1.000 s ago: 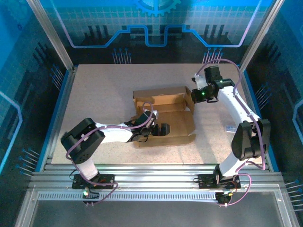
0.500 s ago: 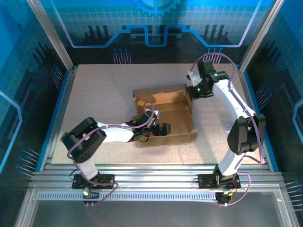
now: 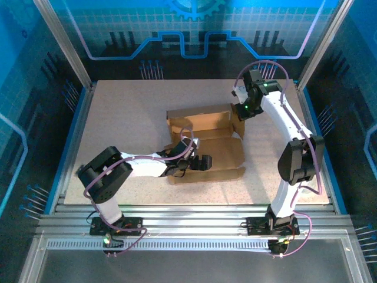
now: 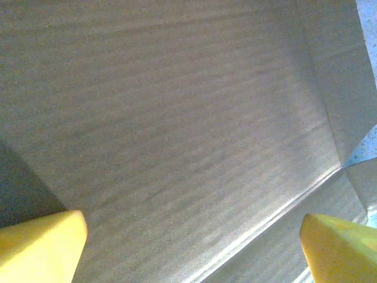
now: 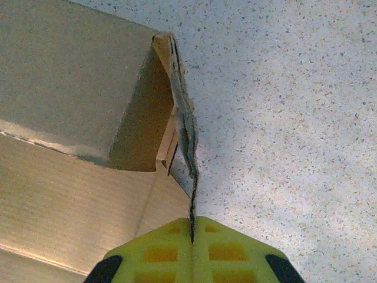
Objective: Fold the paper box
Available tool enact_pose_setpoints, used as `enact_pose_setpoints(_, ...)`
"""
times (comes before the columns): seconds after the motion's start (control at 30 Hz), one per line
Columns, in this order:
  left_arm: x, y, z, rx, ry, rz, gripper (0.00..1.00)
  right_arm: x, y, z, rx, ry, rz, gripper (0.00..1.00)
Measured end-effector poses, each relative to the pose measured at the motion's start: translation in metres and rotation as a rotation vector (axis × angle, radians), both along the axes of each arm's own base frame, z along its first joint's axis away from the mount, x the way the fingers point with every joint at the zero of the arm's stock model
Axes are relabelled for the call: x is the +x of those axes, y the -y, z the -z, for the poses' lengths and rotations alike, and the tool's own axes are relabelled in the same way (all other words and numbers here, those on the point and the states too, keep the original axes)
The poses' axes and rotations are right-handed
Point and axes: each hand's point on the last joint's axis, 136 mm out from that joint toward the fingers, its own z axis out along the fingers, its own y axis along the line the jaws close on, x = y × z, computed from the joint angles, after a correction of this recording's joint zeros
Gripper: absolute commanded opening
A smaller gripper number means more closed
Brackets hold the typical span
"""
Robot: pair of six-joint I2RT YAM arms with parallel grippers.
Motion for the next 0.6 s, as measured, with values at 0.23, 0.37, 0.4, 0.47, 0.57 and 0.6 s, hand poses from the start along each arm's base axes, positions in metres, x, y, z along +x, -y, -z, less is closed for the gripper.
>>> enact_pose_setpoints(0.23, 0.0, 0.0, 0.0, 0.009, 0.002, 0.008, 0.94, 0.002, -0.006, -0.005, 0.015, -0.025, -0.016, 0.0)
enact_pose_setpoints(0.37, 0.0, 0.002, 0.0, 0.011, -0.001, 0.01, 0.93, -0.003, -0.015, -0.003, 0.046, -0.045, -0.018, 0.0)
enact_pose_setpoints(0.4, 0.0, 0.002, 0.0, 0.011, -0.002, 0.01, 0.92, -0.004, -0.017, -0.002, 0.053, -0.05, -0.016, 0.0)
enact_pose_setpoints(0.47, 0.0, 0.002, 0.001, 0.014, -0.006, 0.01, 0.92, -0.006, -0.02, 0.004, 0.063, -0.064, -0.01, 0.0)
enact_pose_setpoints(0.57, -0.001, 0.002, 0.002, 0.017, -0.01, 0.01, 0.91, -0.008, -0.023, 0.017, 0.067, -0.079, 0.005, 0.0)
enact_pose_setpoints(0.6, -0.001, 0.002, 0.002, 0.017, -0.011, 0.01, 0.91, -0.009, -0.023, 0.022, 0.07, -0.08, 0.012, 0.0)
